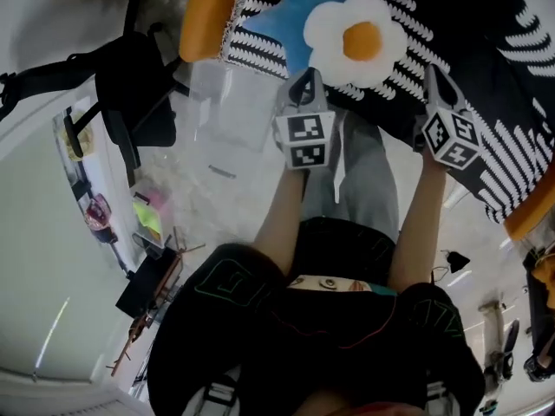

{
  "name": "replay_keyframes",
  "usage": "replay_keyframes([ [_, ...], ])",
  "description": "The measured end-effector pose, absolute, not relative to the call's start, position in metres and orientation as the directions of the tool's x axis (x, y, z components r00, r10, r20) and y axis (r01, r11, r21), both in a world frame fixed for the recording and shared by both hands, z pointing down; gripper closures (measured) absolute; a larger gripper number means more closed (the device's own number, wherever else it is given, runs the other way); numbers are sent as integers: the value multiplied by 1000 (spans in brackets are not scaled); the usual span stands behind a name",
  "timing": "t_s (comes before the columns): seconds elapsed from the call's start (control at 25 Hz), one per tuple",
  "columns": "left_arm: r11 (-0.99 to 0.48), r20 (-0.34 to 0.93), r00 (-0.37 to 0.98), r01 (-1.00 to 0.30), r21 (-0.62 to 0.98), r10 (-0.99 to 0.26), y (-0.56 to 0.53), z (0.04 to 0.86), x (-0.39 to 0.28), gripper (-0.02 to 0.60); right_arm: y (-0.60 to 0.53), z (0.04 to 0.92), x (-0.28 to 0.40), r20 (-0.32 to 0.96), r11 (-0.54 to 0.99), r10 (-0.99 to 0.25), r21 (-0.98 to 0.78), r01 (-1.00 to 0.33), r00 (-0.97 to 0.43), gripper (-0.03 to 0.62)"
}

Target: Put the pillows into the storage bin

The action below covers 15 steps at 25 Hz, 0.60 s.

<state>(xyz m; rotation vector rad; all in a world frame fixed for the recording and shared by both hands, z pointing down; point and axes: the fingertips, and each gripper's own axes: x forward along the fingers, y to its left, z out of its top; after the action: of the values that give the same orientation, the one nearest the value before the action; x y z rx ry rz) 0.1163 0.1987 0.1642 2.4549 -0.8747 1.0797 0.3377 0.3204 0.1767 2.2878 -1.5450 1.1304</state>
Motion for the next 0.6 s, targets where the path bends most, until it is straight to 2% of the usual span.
replay_keyframes([
  [0.28,-723,837,384,-691,-19,-390,216,256,104,563,339,296,337,736,-462,-669,-299,-835,106,591],
  [0.36,-701,852,352,-712,-25,-387,224,274,99,542,339,316,337,745,-436,-663,-305,-846,74,591],
  [0.4,-692,859,341,-722,-22,-383,227,281,98,520,337,326,337,749,-419,-660,-313,-852,49,555],
  [0.44,-682,865,332,-731,-17,-377,229,287,96,492,333,335,337,756,-400,-655,-325,-857,18,470],
  [0.48,-672,871,322,-740,-13,-371,231,293,94,469,330,345,336,764,-381,-645,-337,-861,-14,438],
  [0.6,-645,881,303,-764,-3,-362,234,312,90,418,318,371,338,782,-328,-619,-347,-879,-78,410],
])
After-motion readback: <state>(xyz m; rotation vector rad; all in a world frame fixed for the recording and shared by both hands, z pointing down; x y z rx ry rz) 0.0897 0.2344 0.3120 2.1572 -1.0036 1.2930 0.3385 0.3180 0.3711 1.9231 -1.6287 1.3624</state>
